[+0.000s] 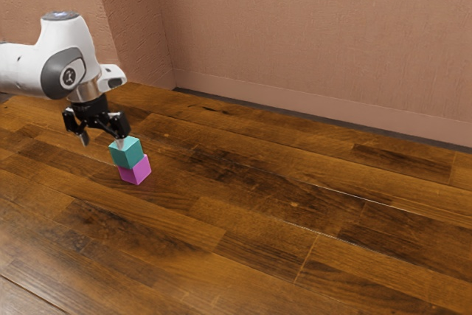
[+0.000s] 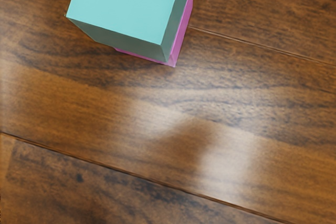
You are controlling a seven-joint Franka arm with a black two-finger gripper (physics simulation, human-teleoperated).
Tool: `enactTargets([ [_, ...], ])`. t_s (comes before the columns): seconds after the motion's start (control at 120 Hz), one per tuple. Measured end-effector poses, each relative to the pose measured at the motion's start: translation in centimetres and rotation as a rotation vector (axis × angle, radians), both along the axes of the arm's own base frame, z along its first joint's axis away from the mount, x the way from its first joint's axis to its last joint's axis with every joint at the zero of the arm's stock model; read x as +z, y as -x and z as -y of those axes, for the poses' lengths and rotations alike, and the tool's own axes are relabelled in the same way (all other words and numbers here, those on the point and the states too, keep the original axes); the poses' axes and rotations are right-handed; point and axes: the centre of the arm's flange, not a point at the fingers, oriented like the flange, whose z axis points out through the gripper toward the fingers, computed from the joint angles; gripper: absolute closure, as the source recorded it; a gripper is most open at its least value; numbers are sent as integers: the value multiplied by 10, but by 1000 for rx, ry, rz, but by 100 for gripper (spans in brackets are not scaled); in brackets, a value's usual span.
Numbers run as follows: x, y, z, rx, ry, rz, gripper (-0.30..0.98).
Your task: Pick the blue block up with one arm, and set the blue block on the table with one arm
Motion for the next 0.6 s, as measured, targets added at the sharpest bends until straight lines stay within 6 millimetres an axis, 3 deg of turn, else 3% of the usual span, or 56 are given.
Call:
enactTargets([
  [0.108, -13, -18, -18, -9, 3, 15, 0],
  [0.242, -19, -32, 0, -90, 3, 37, 0],
  [0.425, -28, -34, -17, -137, 15, 60, 0],
  [0.525, -33, -38, -12, -192, 16, 62, 0],
  [0.6, -38, -38, -19, -206, 16, 60, 0],
])
